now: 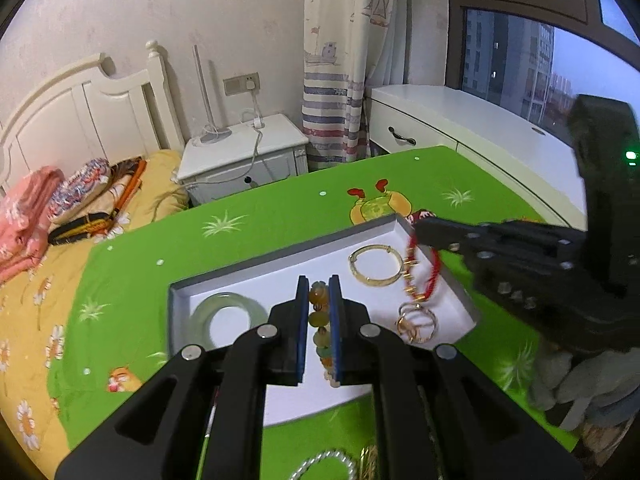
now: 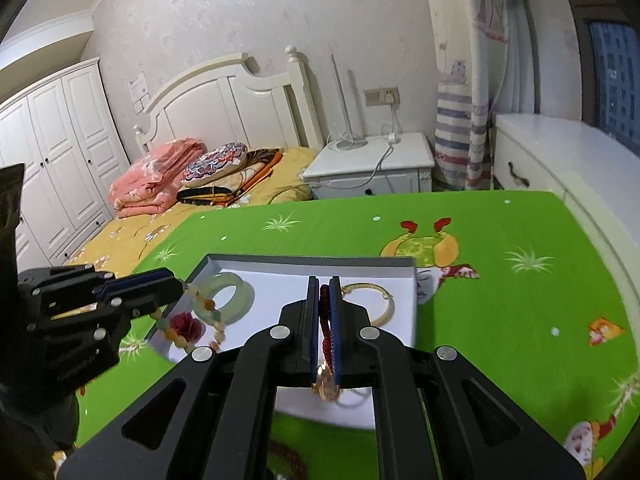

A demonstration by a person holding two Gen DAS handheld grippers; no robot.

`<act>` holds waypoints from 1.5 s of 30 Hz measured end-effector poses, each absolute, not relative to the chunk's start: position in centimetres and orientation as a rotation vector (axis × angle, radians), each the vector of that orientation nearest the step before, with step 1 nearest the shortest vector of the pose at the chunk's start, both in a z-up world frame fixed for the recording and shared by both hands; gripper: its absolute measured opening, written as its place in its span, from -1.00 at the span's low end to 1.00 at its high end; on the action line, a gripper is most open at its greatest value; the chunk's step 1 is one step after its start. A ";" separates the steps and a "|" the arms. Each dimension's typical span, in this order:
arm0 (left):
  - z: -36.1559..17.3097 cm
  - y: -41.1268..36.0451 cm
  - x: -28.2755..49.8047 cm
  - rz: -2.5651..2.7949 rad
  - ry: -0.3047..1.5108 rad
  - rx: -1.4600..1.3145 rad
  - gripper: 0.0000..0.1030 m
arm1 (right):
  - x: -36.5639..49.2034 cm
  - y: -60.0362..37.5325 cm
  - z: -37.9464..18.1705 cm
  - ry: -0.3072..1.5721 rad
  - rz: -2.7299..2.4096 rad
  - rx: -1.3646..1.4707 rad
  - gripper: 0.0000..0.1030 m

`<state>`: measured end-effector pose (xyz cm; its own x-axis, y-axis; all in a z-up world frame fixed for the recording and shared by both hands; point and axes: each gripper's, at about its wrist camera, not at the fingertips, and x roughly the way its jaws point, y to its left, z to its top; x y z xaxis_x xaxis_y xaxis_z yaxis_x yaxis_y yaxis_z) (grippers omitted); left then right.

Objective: Organize jewelry
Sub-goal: 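Carry a beaded bracelet into the tray with the left tool while the right tool carries a red bracelet, then open both tools and withdraw them from the tray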

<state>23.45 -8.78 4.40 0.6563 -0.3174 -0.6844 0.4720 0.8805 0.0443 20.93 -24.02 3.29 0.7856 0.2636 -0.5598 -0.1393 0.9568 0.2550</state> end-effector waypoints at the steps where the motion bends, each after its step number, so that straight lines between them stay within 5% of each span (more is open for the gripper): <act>1: 4.1 -8.8 23.9 -0.459 0.737 0.210 -0.81 | 21.7 -23.9 3.0 0.643 0.220 0.209 -0.86; 21: -4.3 -2.6 25.6 -0.331 0.887 0.186 -0.80 | 31.5 -14.7 1.2 0.828 0.346 0.169 -0.86; 23: -4.5 -2.5 25.3 -0.325 0.886 0.197 -0.65 | 32.1 -14.2 0.3 0.858 0.295 0.143 -0.86; 25: -4.5 -2.4 24.9 -0.310 0.868 0.205 -0.03 | 32.2 -14.0 -0.5 0.878 0.236 0.103 -0.85; 27: -4.2 -2.4 24.3 -0.289 0.836 0.216 0.32 | 32.2 -14.1 -1.3 0.903 0.211 0.082 -0.82; 29: -3.9 -2.4 24.1 -0.277 0.820 0.227 0.41 | 31.9 -14.6 -1.7 0.922 0.205 0.094 -0.79; 31: -3.7 -2.4 23.9 -0.266 0.811 0.242 0.60 | 31.5 -15.2 -1.6 0.925 0.202 0.106 -0.52; 34: -3.4 -2.4 23.1 -0.234 0.791 0.276 0.64 | 30.7 -16.2 -0.7 0.893 0.199 0.118 0.24; 45: 0.0 0.3 15.8 -0.157 0.572 0.293 0.64 | 23.5 -19.7 4.4 0.760 0.219 0.129 0.24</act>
<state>15.83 0.33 0.00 0.8304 -0.0647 -0.5534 0.2262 0.9468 0.2288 23.54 -19.68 4.40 0.7036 0.2427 -0.6679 -0.1498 0.9694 0.1945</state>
